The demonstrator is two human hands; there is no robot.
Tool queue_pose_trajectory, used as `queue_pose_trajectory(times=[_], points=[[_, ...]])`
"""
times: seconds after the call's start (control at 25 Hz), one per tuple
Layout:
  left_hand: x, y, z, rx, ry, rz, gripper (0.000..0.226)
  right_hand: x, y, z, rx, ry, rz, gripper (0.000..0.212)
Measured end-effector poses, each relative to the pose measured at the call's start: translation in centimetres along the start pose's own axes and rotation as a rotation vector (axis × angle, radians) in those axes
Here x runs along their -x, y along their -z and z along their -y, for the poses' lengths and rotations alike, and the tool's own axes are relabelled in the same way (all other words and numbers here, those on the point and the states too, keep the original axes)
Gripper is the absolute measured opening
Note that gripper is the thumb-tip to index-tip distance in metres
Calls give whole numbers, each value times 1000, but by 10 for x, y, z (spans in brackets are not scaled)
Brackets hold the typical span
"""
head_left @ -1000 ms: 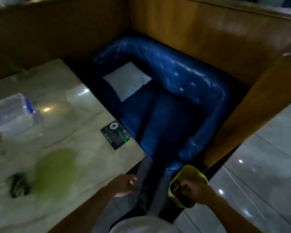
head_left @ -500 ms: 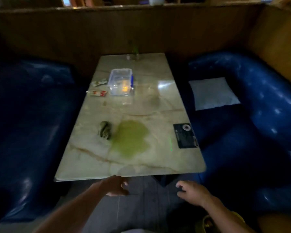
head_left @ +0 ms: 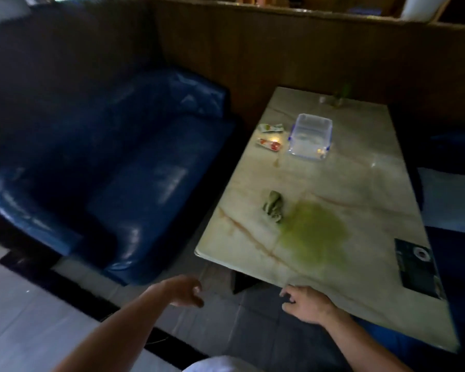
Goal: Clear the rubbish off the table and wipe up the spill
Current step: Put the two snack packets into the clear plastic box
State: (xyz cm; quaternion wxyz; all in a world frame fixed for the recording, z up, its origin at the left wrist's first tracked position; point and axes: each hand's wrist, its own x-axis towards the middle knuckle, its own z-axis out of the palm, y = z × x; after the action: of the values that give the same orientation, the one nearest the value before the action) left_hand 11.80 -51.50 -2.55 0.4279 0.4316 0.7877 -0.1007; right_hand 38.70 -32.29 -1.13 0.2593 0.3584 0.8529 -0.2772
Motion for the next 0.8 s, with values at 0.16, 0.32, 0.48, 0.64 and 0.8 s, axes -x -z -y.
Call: queue_pose_trajectory(times=[0.16,0.32,0.48,0.64,0.8], points=[[9,0,75,70,71,-14,61,-44,0,76,97,61,67,46],[18,5,127,152,148,-53,61,-83,5,140,159,99,89,40],[27,19,165,226,195,-99,58,-121,13,200,249,184,91,37],[25,40,203,267,237,-127,54,-166,30,252,275,261,78,35],[3,75,238,281,271,-116,48,-225,50,293,299,308,116,38]])
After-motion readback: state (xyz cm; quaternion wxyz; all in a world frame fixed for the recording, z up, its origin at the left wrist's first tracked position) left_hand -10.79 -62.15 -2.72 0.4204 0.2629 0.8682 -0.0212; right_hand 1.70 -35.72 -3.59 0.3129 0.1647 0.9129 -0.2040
